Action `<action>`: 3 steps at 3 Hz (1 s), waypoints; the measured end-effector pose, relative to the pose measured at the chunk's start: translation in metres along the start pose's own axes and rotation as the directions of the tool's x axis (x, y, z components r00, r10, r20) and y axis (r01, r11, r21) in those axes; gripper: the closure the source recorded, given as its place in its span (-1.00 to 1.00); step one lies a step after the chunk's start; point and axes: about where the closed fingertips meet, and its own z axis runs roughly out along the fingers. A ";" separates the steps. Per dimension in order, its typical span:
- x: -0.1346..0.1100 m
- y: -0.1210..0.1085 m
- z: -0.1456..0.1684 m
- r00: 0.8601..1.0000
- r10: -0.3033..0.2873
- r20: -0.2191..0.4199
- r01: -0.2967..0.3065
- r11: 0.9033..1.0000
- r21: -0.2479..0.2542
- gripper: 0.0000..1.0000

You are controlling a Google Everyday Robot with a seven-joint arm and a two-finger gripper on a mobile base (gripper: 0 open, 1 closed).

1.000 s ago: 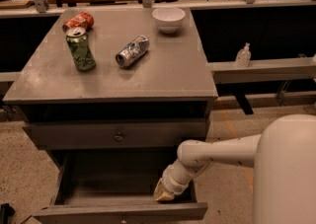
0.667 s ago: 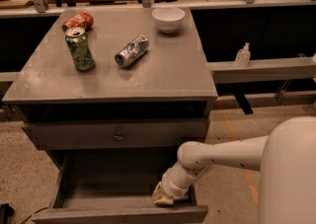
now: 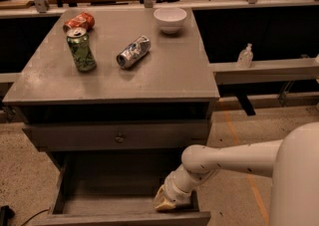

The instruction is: Open middle drawer

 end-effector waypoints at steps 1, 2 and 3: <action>-0.005 -0.009 -0.020 1.000 -0.005 0.026 0.003 0.996 0.088 1.00; -0.006 -0.019 -0.039 0.998 -0.010 0.062 -0.001 0.984 0.176 1.00; -0.009 -0.022 -0.069 0.991 -0.034 0.126 0.001 0.967 0.253 1.00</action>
Offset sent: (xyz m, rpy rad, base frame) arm 0.0469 -0.0300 0.0497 0.0861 -0.2410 -0.1814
